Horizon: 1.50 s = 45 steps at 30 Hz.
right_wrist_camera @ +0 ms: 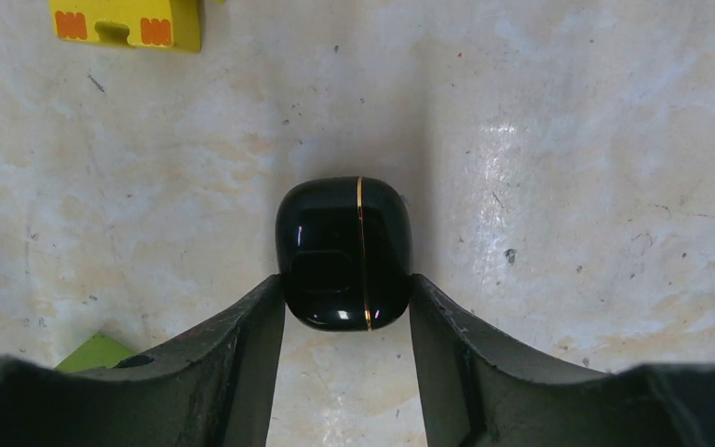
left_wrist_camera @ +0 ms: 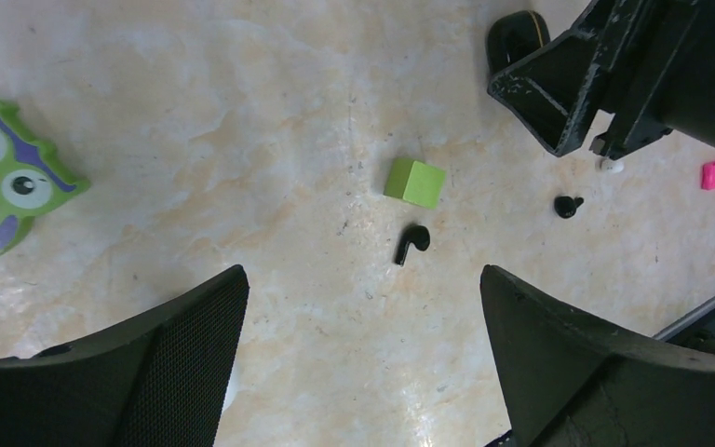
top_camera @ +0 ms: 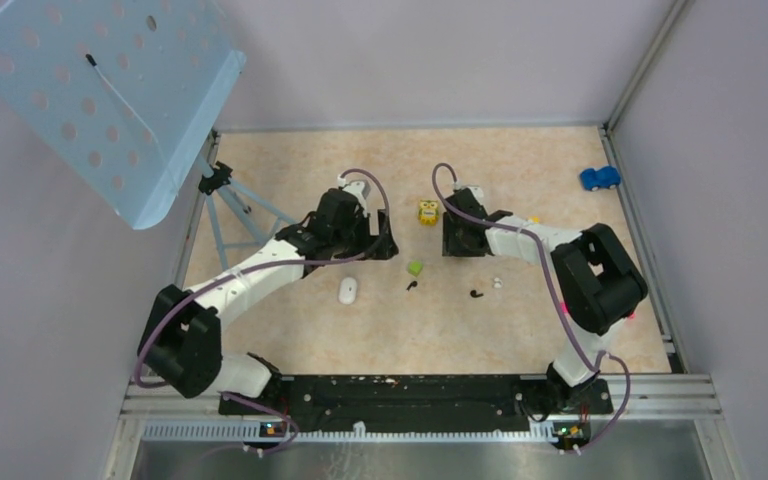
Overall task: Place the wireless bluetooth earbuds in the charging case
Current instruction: Pick up the charging case from the center of the board.
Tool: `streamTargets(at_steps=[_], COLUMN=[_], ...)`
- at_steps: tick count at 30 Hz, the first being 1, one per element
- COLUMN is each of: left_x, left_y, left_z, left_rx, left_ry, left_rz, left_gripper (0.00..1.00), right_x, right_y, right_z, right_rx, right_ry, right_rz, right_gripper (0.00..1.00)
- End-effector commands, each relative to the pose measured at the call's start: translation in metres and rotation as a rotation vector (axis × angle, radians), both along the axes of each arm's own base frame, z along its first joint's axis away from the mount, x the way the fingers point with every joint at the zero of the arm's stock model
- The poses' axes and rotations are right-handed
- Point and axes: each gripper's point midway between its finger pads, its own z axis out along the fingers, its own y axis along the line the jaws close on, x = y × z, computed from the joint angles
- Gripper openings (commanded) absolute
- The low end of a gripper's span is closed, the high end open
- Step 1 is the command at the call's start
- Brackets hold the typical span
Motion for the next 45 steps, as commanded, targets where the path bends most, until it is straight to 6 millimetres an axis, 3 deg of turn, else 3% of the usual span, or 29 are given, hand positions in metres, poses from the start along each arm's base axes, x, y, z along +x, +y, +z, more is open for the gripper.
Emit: streamTargets(at_steps=[1,6,10,16,19,23,25,28,33,36,41,45], left_x=[-0.001,-0.003,-0.006,0.003,0.010,0.019,0.025,0.033,0.032,0.028,0.029,0.016], left_y=[-0.017,-0.030,-0.034,-0.030,-0.027,-0.019,-0.008,0.003,-0.024,-0.030,-0.033,-0.045], left_z=[-0.013,-0.024,-0.038,-0.035,-0.029,-0.026,-0.026,-0.022,0.007,0.019,0.042,0.054], left_rx=[-0.036,-0.050,-0.025,-0.060,-0.073,-0.104,-0.078,-0.057,-0.285,-0.397,-0.462,-0.605], left_ry=[0.105,0.161,0.242,0.245,0.262,0.283,0.276,0.259,0.219,0.224,0.187,0.236], left_rz=[-0.040,-0.099,-0.142,-0.096,-0.059,-0.013,0.045,0.099,-0.045,-0.104,-0.158,-0.206], left_gripper=[0.99,0.99,0.99,0.99,0.99,0.99,0.99,0.99,0.99,0.98,0.95,0.88], right_x=[0.008,0.007,0.007,0.014,0.015,0.014,0.011,0.005,-0.014,-0.029,-0.038,-0.043], right_y=[0.005,0.008,0.010,0.009,0.010,0.012,0.015,0.028,0.060,0.076,0.084,0.084], right_z=[0.008,0.004,0.005,0.001,-0.002,-0.003,0.000,0.014,0.050,0.071,0.106,0.119], right_rx=[-0.016,-0.022,-0.019,-0.037,-0.039,-0.029,-0.004,0.056,0.175,0.228,0.274,0.279], right_ry=[-0.010,0.003,0.007,0.015,0.016,0.020,0.019,-0.013,-0.134,-0.203,-0.328,-0.367], right_rz=[0.011,0.043,0.060,0.074,0.076,0.081,0.098,0.174,0.337,0.458,0.553,0.586], right_gripper=[0.52,0.60,0.61,0.61,0.56,0.35,0.33,0.33,0.33,0.33,0.29,0.26])
